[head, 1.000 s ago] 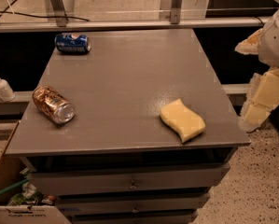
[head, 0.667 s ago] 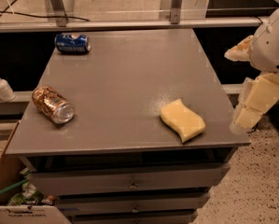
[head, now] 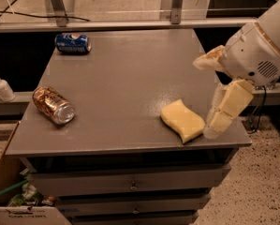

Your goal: Pick orange can

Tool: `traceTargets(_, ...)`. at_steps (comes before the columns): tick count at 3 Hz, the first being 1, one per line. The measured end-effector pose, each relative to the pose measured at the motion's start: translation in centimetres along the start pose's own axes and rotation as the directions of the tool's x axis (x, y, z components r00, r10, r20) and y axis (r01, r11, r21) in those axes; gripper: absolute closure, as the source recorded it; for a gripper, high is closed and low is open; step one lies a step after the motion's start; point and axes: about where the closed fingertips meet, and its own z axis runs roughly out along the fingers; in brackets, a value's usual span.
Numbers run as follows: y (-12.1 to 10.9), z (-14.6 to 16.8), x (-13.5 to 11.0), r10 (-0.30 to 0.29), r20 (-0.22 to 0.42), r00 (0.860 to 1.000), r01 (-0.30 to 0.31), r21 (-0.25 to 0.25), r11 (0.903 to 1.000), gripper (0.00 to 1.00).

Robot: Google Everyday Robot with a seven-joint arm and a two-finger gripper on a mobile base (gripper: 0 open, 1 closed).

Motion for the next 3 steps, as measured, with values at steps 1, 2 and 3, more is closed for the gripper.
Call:
traceTargets(1, -0.4, -1.2, 1.5, 0.020, -0.082, 0.996, -0.016, 0.047, 0.9988, 0.00)
traceTargets(2, -0.4, -1.2, 1.6, 0.020, -0.082, 0.996, -0.016, 0.047, 0.9988, 0.00)
traceTargets(3, -2.0, 0.7, 0.4, 0.018, -0.016, 1.000, -0.017, 0.067, 0.9976, 0.00)
